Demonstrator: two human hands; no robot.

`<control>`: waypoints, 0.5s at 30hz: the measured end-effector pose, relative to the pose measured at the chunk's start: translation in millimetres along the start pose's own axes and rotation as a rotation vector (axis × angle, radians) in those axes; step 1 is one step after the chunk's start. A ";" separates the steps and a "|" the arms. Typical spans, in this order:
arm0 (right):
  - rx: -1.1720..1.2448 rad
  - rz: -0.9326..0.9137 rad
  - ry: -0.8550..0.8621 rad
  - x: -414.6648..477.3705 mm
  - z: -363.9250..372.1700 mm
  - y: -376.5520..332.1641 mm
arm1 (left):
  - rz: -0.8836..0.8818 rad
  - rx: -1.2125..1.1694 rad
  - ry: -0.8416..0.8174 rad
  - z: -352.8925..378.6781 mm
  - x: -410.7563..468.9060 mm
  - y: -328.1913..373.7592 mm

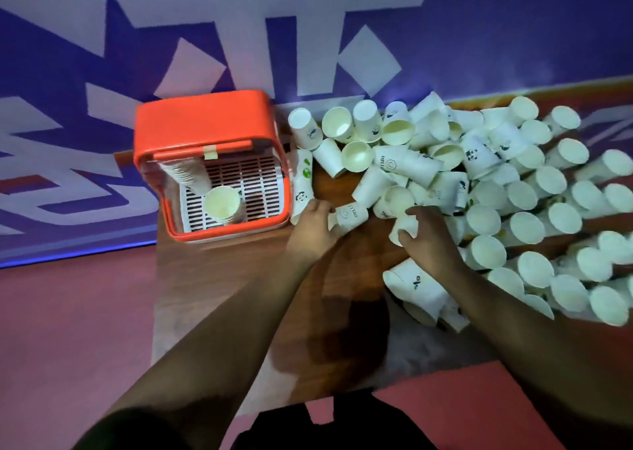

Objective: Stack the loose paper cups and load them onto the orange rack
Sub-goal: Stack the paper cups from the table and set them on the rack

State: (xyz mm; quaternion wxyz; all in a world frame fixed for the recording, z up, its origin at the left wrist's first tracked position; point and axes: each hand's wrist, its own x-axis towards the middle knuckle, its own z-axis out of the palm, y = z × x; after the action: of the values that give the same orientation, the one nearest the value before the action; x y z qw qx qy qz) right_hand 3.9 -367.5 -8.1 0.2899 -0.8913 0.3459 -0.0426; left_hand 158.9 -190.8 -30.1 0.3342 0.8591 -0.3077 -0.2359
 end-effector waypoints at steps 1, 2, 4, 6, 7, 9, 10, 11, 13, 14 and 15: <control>-0.002 -0.009 -0.003 2.1 -2.3 4.7 | -0.008 0.033 -0.008 7.1 6.8 4.2; -0.009 -0.024 0.000 4.0 -5.1 11.5 | -0.013 0.063 -0.022 16.0 14.6 7.6; -0.037 -0.056 0.008 8.9 -9.3 23.0 | -0.038 0.140 -0.051 32.3 29.6 8.9; -0.074 -0.076 -0.007 15.5 -11.6 30.0 | -0.050 0.326 -0.073 46.6 41.7 1.6; -0.105 -0.096 -0.030 19.8 -12.5 33.2 | -0.047 0.444 -0.097 53.1 45.9 -2.1; -0.187 -0.163 -0.078 30.0 -11.7 39.0 | -0.040 0.588 -0.121 62.8 49.7 -7.5; -0.213 -0.190 -0.096 35.4 -10.2 40.8 | -0.034 0.610 -0.107 66.0 48.7 -8.7; -0.226 -0.201 -0.110 40.5 -8.1 41.2 | -0.019 0.616 -0.083 68.1 45.7 -8.1; -0.244 -0.199 -0.132 51.7 -3.1 42.3 | 0.006 0.585 -0.036 71.4 36.2 -2.9; -0.267 -0.198 -0.144 56.7 0.2 42.1 | 0.008 0.537 -0.004 72.1 29.4 -0.5; -0.293 -0.202 -0.157 60.8 3.8 42.2 | 0.002 0.464 0.035 71.6 21.4 2.0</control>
State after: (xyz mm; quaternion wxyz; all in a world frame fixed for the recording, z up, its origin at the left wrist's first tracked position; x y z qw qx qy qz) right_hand 25.9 -429.7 -41.9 0.1776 -0.9547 0.2336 0.0491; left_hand 129.3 -237.3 -80.6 0.1335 0.9165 -0.3488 -0.1434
